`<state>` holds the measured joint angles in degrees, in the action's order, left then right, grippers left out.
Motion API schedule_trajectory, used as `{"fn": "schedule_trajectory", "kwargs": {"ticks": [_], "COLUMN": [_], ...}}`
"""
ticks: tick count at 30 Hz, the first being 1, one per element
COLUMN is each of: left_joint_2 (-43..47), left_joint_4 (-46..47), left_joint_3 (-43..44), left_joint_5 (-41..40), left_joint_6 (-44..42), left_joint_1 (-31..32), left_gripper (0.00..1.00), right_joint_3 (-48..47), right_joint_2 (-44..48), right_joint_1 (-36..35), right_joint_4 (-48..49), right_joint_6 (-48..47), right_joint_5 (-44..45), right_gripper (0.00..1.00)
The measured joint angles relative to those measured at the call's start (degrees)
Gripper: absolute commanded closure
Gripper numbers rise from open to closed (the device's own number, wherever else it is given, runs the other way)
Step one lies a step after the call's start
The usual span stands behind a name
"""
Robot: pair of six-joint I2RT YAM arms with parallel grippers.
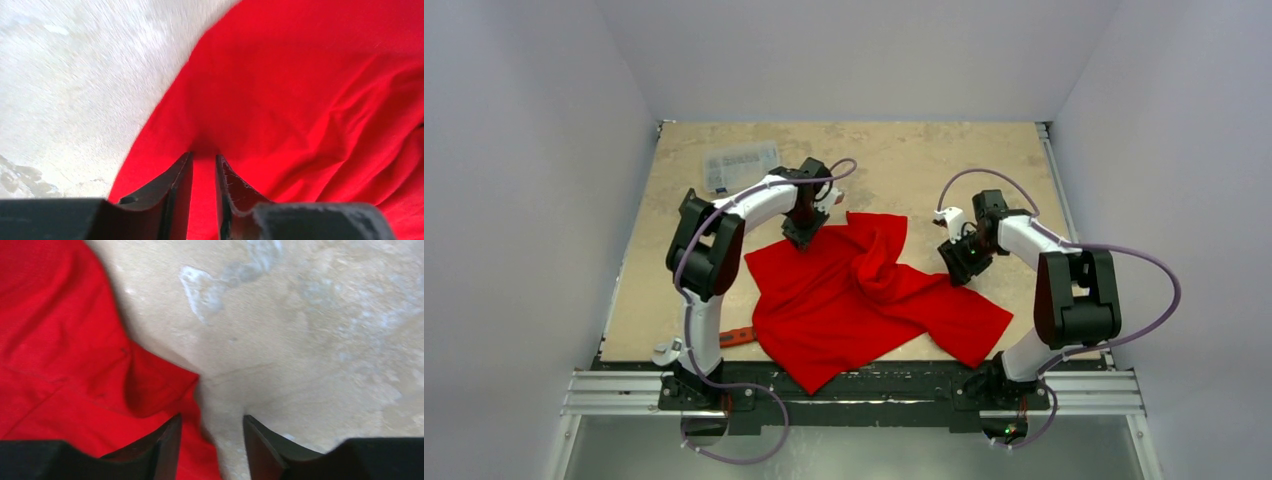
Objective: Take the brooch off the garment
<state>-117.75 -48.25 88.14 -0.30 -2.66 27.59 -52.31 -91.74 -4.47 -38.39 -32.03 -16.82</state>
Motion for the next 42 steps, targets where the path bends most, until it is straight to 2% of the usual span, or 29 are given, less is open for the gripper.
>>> {"fn": "schedule_trajectory", "kwargs": {"ticks": [3, 5, 13, 14, 17, 19, 21, 22, 23, 24, 26, 27, 32, 33, 37, 39, 42], "left_joint_2": [0.2, 1.2, 5.2, 6.3, 10.0, 12.3, 13.4, 13.5, 13.5, 13.5, 13.5, 13.5, 13.5, 13.4, 12.8, 12.2, 10.6], "left_joint_4": [-1.4, -2.2, -5.2, -5.1, -4.3, -3.6, -3.5, -3.2, -2.8, -2.4, -1.9, -1.6, -0.2, -0.1, 0.8, 1.1, 1.5], "left_joint_3": [-2.1, -3.3, -8.3, -9.4, -13.1, -15.1, -15.7, -15.7, -15.7, -15.7, -15.6, -15.6, -15.6, -15.5, -14.8, -14.4, -14.2], "left_joint_5": [0.7, 1.3, 1.1, 1.0, 0.3, -0.5, -0.6, -0.4, -0.1, 0.2, 0.8, 1.0, 0.9, 0.9, -0.4, -2.1, -5.3], "left_joint_6": [-1.0, -1.5, -3.2, -4.0, -6.0, -7.5, -8.5, -8.9, -9.2, -9.7, -10.4, -10.2, -9.7, -9.7, -10.1, -10.4, -10.4], "left_joint_1": [-0.8, -1.4, -3.4, -4.2, -6.8, -8.5, -9.4, -9.6, -9.7, -9.8, -9.8, -9.8, -9.8, -9.8, -9.2, -8.4, -6.7], "left_gripper": [1.0, 1.0, 1.0, 1.0, 1.0, 1.0, 1.0, 0.86, 0.62, 0.45, 0.24, 0.18, 0.17, 0.19, 0.31, 0.37, 0.39], "right_joint_3": [0.2, 0.6, 0.9, 0.7, 0.2, -0.2, -0.4, -0.5, -0.5, -0.5, -0.5, -0.5, 0.0, 0.5, 1.8, 1.8, 1.8], "right_joint_2": [-0.1, -0.1, -0.1, -0.1, 0.0, 0.2, 0.8, 1.2, 1.7, 2.2, 2.6, 2.6, 1.9, 1.8, 1.6, 1.1, 0.9], "right_joint_1": [0.2, 0.9, 6.6, 7.6, 9.1, 9.1, 7.8, 6.9, 5.5, 3.9, 1.1, -0.2, -3.1, -3.5, -4.7, -5.2, -5.4], "right_joint_4": [1.4, 2.4, 1.6, 0.9, -2.0, -4.4, -6.1, -6.2, -6.2, -6.1, -5.7, -5.3, -1.0, 0.3, 4.4, 5.4, 6.5], "right_joint_6": [-0.8, -1.8, -3.7, -4.5, -6.6, -7.3, -7.7, -7.6, -7.5, -7.4, -7.2, -7.0, -4.2, -3.6, -2.5, -2.4, -2.3], "right_joint_5": [2.3, 3.3, 0.9, 0.8, 0.8, 0.1, -1.9, -2.6, -3.4, -4.0, -4.9, -5.4, -5.2, -4.9, -3.4, -2.7, -1.8], "right_gripper": [0.87, 1.0, 1.0, 0.96, 0.5, 0.34, 0.22, 0.2, 0.2, 0.2, 0.2, 0.2, 0.22, 0.25, 0.48, 0.51, 0.58]}}
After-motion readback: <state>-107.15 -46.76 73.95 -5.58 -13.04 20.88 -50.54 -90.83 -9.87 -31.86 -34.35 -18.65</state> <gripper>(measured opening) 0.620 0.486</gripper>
